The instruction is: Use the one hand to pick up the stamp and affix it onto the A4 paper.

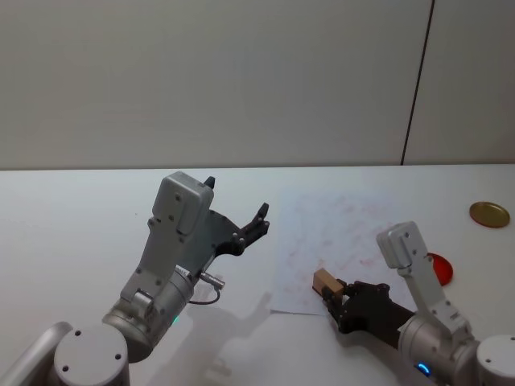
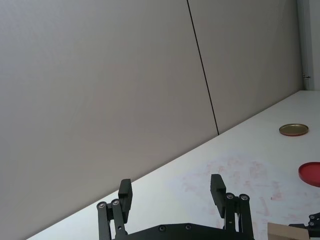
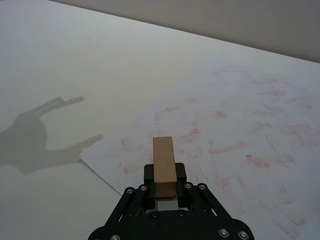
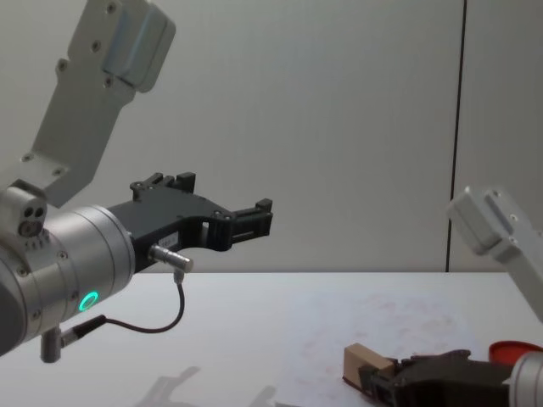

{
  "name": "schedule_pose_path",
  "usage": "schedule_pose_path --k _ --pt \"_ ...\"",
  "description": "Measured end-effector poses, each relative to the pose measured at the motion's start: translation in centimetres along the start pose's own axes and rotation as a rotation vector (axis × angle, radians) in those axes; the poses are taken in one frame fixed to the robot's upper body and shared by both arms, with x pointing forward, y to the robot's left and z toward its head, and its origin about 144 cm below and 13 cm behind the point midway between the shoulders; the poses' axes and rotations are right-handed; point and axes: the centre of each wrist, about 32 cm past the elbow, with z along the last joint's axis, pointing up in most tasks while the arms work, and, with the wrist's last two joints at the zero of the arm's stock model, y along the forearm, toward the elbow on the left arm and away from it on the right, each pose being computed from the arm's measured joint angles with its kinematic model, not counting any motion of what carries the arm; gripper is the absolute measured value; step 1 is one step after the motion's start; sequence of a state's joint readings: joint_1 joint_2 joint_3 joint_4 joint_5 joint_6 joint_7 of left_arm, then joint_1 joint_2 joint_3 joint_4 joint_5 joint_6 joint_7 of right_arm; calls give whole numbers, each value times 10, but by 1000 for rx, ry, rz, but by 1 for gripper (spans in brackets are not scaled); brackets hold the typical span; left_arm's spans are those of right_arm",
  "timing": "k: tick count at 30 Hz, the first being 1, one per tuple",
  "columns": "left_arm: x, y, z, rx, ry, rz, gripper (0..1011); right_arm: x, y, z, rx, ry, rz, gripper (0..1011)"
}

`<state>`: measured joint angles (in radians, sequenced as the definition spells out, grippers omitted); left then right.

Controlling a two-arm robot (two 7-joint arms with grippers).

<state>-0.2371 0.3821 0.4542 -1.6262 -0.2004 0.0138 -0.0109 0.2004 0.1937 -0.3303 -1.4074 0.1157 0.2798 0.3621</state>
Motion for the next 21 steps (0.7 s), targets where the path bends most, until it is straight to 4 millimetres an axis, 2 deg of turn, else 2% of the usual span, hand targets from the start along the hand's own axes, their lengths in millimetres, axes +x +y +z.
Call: schedule_pose_path --k 6,21 --pt "0 0 0 0 0 0 993 1 -3 -1 29 20 -9 217" --pt "0 0 0 0 0 0 993 12 -18 21 246 58 -73 217"
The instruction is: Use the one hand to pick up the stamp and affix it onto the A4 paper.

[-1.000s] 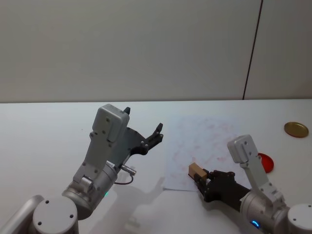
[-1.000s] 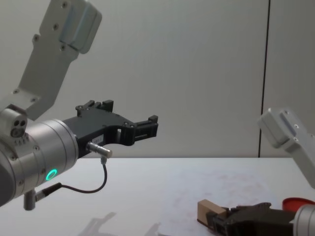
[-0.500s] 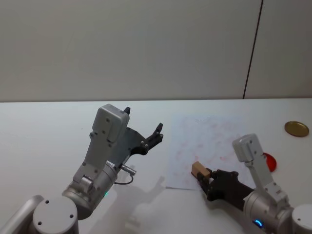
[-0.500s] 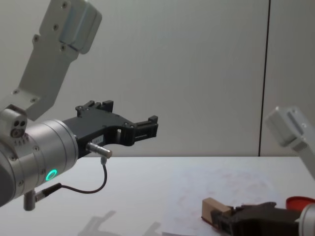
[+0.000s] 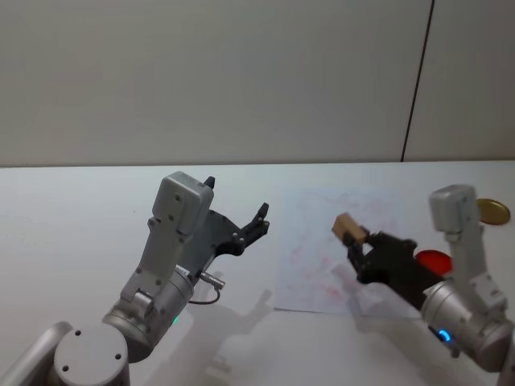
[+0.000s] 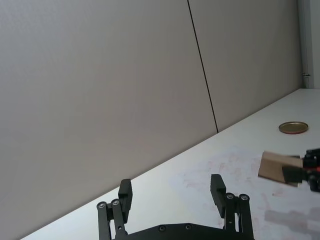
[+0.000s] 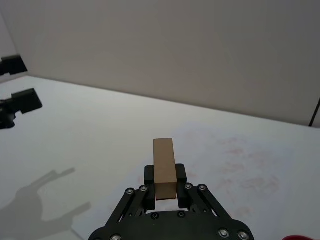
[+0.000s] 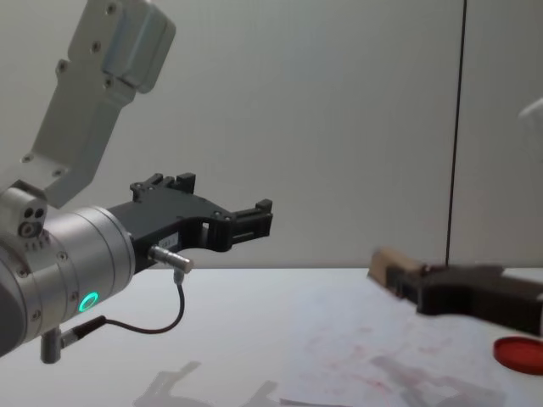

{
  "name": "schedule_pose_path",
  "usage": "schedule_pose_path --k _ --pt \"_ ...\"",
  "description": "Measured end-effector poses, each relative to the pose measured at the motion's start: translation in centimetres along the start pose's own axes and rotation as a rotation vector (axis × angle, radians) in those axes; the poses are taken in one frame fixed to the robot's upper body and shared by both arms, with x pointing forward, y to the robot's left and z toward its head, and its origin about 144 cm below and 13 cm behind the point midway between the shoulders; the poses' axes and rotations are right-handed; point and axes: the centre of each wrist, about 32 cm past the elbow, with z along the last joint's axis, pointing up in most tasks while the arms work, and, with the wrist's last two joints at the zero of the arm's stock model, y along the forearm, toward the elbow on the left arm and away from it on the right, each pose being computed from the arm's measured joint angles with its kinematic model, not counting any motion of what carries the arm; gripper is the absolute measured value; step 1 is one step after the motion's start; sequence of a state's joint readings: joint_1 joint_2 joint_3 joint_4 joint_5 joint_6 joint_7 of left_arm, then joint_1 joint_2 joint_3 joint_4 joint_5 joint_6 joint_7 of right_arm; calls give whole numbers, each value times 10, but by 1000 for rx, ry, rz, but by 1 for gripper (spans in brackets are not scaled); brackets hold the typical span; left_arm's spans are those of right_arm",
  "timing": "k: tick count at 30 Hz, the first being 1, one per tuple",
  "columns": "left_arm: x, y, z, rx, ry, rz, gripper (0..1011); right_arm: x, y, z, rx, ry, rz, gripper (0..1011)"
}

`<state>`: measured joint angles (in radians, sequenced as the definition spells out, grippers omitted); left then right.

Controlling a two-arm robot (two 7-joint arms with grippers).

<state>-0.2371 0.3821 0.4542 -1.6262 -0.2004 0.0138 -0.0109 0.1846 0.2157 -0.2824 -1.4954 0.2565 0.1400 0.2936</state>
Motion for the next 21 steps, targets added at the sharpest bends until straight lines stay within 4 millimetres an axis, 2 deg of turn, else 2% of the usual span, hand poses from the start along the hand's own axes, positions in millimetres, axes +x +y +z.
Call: schedule_pose_path --k 9,21 --pt "0 0 0 0 0 0 993 16 -9 10 53 -19 -77 217" --pt "0 0 0 0 0 0 993 39 -23 6 10 -61 -162 217"
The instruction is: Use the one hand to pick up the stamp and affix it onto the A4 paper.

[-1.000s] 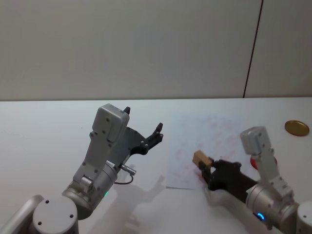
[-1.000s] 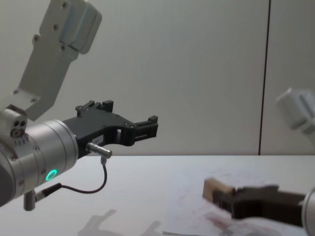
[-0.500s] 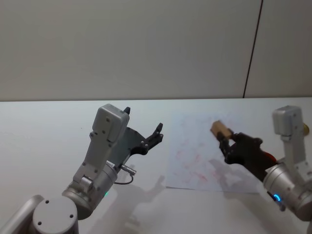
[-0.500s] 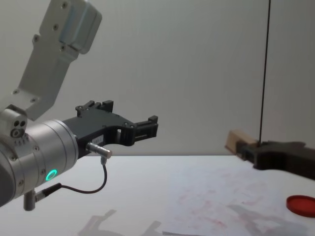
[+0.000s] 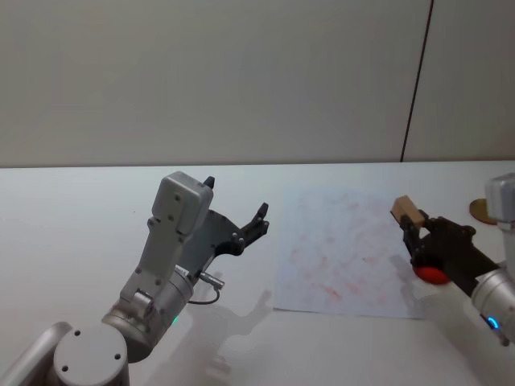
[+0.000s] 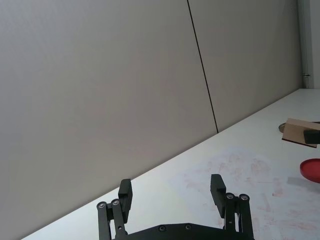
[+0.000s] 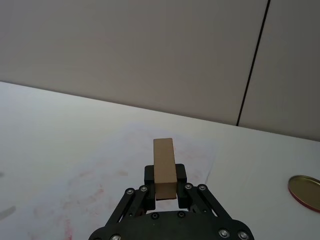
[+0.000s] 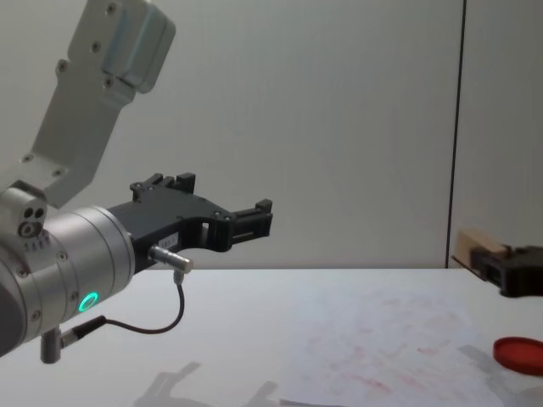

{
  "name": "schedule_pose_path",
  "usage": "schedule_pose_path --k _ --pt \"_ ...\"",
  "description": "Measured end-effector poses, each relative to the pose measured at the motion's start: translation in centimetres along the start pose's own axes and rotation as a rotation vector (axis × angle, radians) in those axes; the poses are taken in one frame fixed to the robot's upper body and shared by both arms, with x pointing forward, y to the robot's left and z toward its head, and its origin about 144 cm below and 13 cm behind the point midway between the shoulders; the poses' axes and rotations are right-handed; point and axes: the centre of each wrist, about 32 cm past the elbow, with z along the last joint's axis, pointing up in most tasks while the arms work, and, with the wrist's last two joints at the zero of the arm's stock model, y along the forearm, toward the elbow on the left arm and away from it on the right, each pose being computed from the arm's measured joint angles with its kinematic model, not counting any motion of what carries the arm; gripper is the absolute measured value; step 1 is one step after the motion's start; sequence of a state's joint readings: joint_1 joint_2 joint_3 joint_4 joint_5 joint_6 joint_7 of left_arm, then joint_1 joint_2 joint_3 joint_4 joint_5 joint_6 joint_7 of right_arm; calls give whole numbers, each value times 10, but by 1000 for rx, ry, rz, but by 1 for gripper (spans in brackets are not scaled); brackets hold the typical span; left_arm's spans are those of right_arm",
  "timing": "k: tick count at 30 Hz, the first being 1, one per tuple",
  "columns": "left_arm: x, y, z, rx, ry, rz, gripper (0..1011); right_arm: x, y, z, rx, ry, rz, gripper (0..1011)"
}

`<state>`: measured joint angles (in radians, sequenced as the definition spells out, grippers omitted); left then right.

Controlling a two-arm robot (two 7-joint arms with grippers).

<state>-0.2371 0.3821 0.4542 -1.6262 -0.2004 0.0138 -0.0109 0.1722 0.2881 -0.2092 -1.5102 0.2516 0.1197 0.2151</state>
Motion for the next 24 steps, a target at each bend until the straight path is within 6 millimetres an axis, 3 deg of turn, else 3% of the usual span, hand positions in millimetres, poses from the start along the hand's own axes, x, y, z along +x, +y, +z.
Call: schedule_pose_path --k 24 --pt "0 0 0 0 0 0 993 30 -9 -25 -110 11 -89 217"
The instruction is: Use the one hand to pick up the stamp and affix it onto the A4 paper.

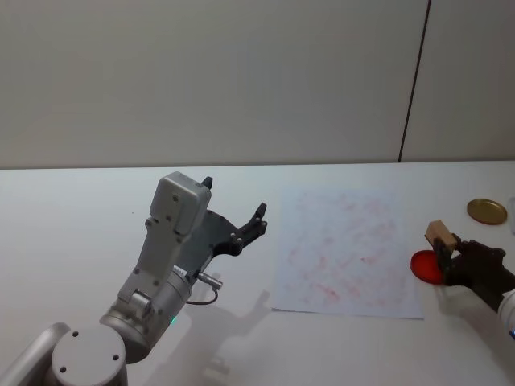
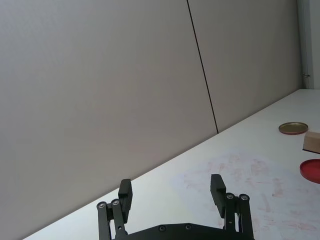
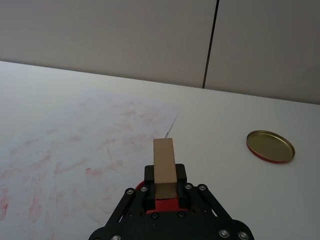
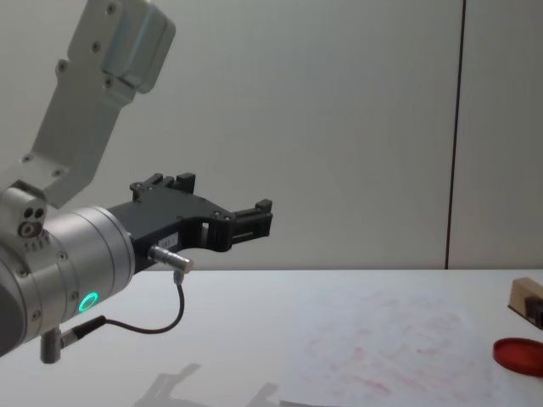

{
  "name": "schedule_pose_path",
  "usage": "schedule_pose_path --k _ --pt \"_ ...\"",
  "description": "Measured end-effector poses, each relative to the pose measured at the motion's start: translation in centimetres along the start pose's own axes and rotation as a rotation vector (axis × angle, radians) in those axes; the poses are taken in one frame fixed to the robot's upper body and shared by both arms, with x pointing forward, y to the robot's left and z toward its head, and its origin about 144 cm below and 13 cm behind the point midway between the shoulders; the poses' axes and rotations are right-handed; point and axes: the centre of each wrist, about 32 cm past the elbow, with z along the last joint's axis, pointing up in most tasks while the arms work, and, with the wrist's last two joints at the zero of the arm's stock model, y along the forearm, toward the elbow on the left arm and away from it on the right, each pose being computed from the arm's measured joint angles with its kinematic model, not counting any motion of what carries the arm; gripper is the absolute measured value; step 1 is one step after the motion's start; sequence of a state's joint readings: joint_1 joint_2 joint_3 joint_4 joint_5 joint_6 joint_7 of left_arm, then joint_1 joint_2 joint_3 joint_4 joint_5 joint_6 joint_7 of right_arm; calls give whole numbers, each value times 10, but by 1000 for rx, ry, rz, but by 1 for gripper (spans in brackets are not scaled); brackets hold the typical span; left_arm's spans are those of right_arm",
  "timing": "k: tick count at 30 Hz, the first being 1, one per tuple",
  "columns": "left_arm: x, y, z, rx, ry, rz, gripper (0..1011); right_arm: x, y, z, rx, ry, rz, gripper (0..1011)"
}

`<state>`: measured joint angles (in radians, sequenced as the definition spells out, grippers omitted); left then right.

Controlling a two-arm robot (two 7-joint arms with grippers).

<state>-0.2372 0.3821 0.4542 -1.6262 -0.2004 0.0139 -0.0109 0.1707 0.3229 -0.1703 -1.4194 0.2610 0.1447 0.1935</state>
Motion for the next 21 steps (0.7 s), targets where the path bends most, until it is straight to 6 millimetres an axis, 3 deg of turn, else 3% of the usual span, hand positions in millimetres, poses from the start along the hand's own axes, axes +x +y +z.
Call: schedule_pose_path --k 16,21 --pt "0 0 0 0 0 0 993 4 2 -11 -49 28 -4 221" --pt "0 0 0 0 0 0 993 4 2 -13 -60 37 1 361"
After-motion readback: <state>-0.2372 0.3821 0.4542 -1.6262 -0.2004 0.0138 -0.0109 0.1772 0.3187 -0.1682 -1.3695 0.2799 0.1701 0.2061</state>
